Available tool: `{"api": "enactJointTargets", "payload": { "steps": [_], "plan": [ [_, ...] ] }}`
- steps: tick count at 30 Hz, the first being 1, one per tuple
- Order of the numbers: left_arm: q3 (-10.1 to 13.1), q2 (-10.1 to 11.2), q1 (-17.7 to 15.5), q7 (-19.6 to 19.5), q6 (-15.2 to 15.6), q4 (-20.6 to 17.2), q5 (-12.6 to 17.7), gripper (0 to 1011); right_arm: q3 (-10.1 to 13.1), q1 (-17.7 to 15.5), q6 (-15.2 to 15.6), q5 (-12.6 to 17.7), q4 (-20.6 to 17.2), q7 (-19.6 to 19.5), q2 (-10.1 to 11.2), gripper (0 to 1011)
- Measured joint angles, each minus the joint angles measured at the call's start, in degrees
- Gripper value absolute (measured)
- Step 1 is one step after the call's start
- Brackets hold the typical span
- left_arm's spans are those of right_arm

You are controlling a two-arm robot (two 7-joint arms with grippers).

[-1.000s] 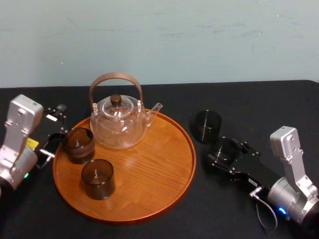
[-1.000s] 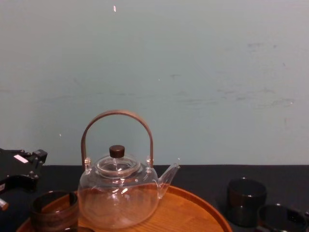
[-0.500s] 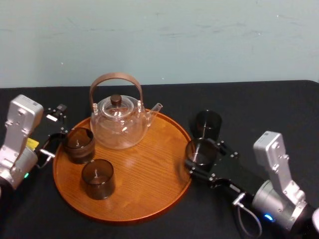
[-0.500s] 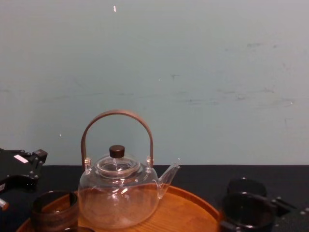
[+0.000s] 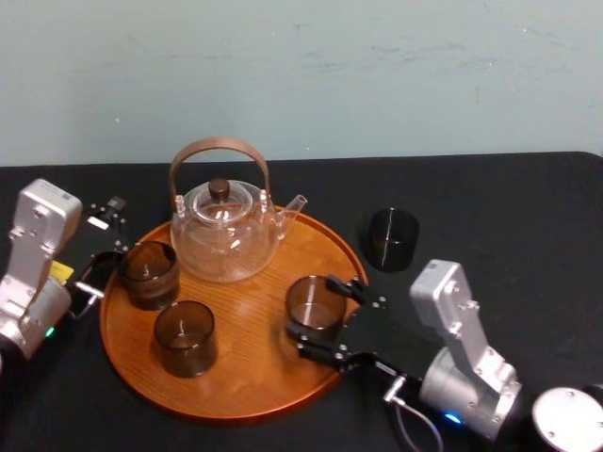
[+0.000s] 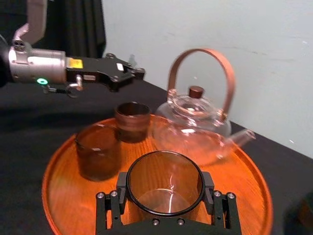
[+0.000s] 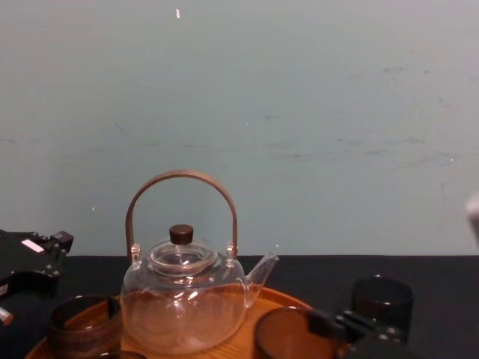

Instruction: Pick up the glass from the table and place it on the tray.

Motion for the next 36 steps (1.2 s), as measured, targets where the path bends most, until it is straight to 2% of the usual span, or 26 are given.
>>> {"api": "enactJointTargets", "payload": {
  "steps": [8, 18, 36],
  "plan": [
    [0.0, 0.0, 0.0, 0.0, 0.0, 0.0, 0.0, 0, -2.6, 3.3, 0.5, -0.8, 2.8, 0.9, -2.6, 900],
    [0.0, 0.0, 0.0, 0.0, 0.0, 0.0, 0.0, 0, -5.1, 5.8, 1.1, -1.1, 5.8, 1.6, -4.7, 900],
    [0.0, 0.0, 0.0, 0.0, 0.0, 0.0, 0.0, 0, -6.8, 6.6, 2.4, 0.5, 9.0, 2.9, -5.7, 899]
  ]
}}
